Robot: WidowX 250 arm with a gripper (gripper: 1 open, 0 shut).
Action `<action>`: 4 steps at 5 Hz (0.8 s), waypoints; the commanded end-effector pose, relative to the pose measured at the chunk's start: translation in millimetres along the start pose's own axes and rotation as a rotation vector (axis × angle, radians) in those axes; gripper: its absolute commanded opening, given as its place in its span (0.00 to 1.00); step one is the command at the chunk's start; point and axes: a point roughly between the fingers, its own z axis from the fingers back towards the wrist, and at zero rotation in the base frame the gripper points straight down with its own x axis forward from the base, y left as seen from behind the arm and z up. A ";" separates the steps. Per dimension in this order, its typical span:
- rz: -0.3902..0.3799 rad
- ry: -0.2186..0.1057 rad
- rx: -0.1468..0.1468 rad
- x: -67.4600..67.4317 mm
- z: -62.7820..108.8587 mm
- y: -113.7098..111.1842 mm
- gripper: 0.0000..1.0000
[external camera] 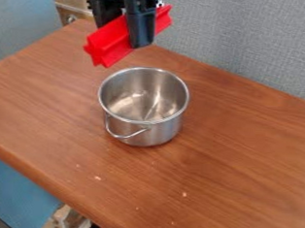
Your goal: Put the red object in the metal pot
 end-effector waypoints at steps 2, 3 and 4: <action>0.020 -0.064 0.025 -6.1 16.6 1.3 0.00; 0.026 -0.064 0.023 -5.7 16.2 3.3 0.00; 0.032 -0.063 0.021 -4.8 15.2 6.3 0.00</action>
